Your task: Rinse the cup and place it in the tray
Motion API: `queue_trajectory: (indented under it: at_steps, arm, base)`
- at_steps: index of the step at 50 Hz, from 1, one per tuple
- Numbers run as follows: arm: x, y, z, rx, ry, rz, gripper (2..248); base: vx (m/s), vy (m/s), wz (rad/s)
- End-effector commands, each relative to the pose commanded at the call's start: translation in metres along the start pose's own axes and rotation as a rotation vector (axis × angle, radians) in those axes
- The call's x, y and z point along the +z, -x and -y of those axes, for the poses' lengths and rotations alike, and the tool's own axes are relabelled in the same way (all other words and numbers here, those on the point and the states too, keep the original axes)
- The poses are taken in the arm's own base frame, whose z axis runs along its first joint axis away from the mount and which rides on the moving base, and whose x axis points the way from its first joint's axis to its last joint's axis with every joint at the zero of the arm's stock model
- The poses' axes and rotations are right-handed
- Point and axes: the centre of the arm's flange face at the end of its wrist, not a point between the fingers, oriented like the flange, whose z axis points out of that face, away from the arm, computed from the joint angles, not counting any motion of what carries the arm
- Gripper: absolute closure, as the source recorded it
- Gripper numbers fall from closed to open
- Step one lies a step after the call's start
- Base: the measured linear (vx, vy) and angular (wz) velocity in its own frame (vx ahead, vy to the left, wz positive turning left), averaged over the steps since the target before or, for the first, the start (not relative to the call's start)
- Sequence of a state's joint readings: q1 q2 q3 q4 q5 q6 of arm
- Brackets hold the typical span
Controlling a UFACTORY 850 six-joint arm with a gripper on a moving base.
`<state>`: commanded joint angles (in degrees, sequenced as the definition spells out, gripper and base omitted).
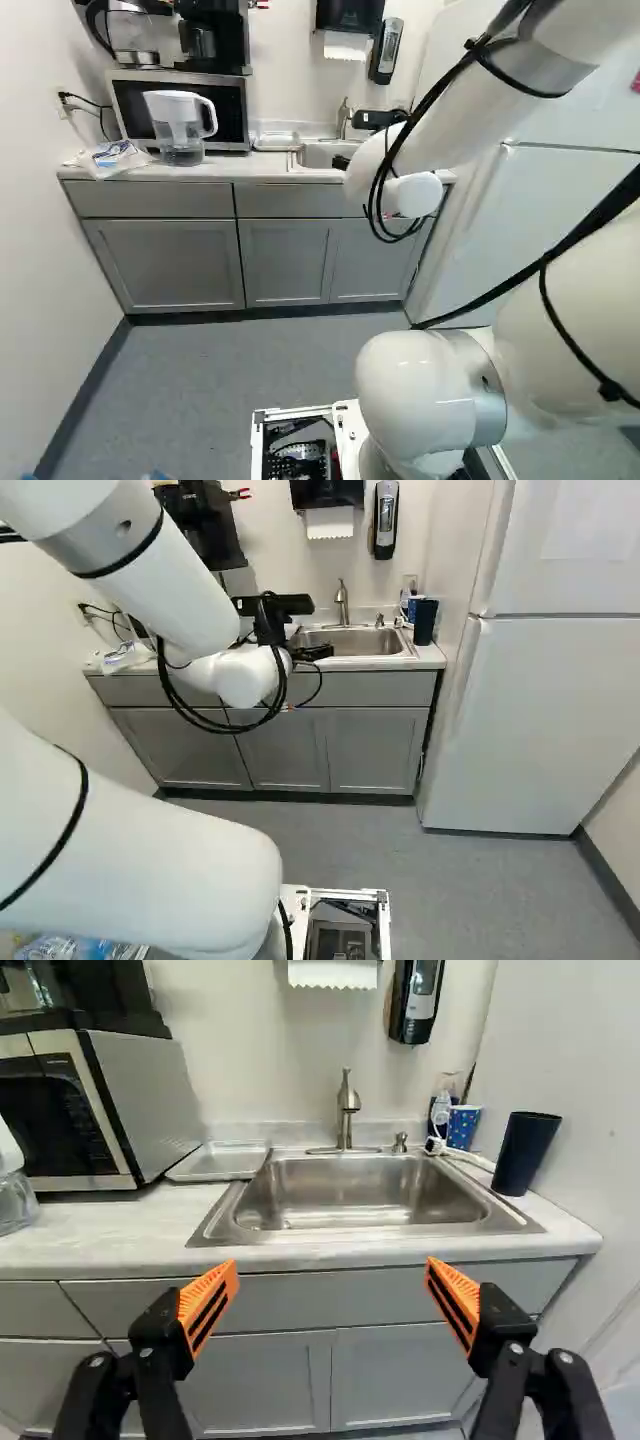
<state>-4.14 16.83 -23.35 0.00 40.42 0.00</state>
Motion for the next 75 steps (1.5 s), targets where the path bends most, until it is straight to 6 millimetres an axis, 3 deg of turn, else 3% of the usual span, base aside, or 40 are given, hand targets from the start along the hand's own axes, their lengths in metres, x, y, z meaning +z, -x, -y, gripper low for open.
queue_trajectory:
  at_steps: [75]
  arm:
    - [0.007,-0.071,-0.002,0.001,0.006,-0.056,3]
  base:
    - [0.000,0.000,0.000]
